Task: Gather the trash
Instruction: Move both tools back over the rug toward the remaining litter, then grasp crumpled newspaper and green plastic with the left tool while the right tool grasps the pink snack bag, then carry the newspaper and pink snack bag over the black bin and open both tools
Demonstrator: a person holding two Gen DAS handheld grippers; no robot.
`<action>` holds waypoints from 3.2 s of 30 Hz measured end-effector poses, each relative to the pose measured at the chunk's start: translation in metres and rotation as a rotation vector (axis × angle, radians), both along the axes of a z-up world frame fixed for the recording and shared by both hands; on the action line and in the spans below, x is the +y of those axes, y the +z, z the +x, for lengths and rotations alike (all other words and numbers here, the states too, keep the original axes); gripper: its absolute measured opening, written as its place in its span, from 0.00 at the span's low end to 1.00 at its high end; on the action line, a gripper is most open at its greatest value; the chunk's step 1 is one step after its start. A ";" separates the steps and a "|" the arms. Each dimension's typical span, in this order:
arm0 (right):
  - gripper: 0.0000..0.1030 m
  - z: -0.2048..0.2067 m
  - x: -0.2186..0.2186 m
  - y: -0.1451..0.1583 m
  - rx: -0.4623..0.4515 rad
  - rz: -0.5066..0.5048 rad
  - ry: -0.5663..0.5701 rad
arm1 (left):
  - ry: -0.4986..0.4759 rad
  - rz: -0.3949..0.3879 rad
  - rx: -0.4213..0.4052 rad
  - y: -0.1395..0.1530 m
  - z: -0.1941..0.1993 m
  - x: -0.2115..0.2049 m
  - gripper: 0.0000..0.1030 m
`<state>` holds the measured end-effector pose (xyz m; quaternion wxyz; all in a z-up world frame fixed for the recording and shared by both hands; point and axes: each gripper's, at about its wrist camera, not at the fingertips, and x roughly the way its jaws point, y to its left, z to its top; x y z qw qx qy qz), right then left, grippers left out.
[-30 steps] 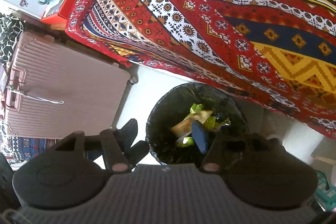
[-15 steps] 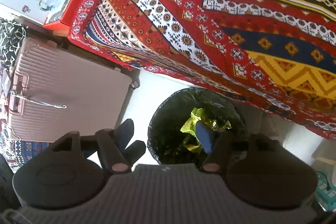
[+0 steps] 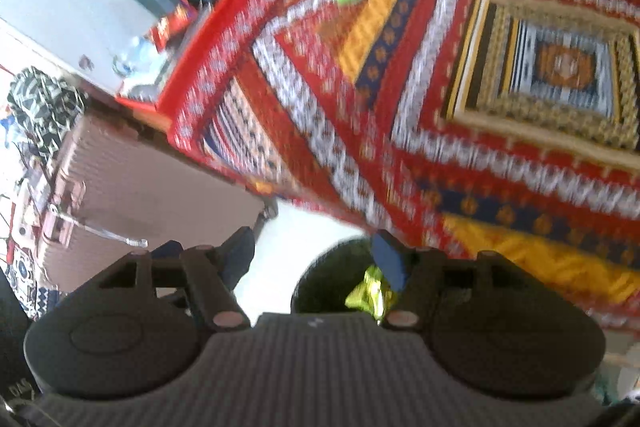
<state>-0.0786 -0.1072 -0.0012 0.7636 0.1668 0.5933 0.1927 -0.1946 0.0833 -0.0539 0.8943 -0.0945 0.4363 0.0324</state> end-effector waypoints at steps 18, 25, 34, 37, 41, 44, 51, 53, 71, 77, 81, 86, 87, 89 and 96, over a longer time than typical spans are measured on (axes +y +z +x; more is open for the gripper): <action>0.75 0.136 -0.103 0.054 -0.212 -0.061 -0.185 | 0.031 0.040 -0.145 0.065 0.163 -0.047 0.84; 0.76 0.192 -0.161 0.038 -0.231 -0.145 -0.276 | 0.050 0.065 -0.138 0.052 0.218 -0.059 0.83; 0.79 0.263 -0.211 -0.009 -0.205 -0.283 -0.318 | 0.083 0.069 -0.050 0.002 0.292 -0.070 0.80; 0.79 0.287 -0.220 -0.030 -0.189 -0.325 -0.300 | 0.081 0.111 -0.023 -0.017 0.316 -0.076 0.79; 0.80 0.312 -0.231 -0.057 -0.158 -0.350 -0.304 | 0.076 0.163 0.030 -0.044 0.344 -0.078 0.67; 0.80 0.329 -0.240 -0.078 -0.119 -0.359 -0.314 | 0.072 0.187 0.052 -0.060 0.358 -0.079 0.67; 0.82 0.357 -0.248 -0.116 -0.044 -0.352 -0.261 | 0.037 0.219 0.075 -0.083 0.373 -0.080 0.67; 0.82 0.365 -0.246 -0.123 -0.033 -0.365 -0.238 | 0.027 0.208 0.082 -0.087 0.375 -0.080 0.67; 0.52 0.390 -0.225 -0.154 0.038 -0.332 -0.082 | 0.018 0.116 0.172 -0.104 0.385 -0.077 0.54; 0.42 0.378 -0.226 -0.141 -0.018 -0.297 -0.071 | 0.054 0.094 0.163 -0.095 0.382 -0.080 0.32; 0.42 0.367 -0.231 -0.128 -0.034 -0.270 -0.080 | 0.045 0.103 0.140 -0.082 0.377 -0.089 0.31; 0.41 0.355 -0.231 -0.107 -0.051 -0.233 -0.098 | 0.026 0.109 0.107 -0.060 0.371 -0.101 0.31; 0.41 0.352 -0.230 -0.102 -0.058 -0.227 -0.097 | 0.026 0.106 0.098 -0.056 0.369 -0.104 0.31; 0.41 0.345 -0.228 -0.091 -0.072 -0.211 -0.094 | 0.026 0.101 0.082 -0.046 0.366 -0.108 0.31; 0.41 0.316 -0.215 -0.056 -0.121 -0.188 -0.066 | 0.002 0.108 0.026 -0.010 0.345 -0.121 0.31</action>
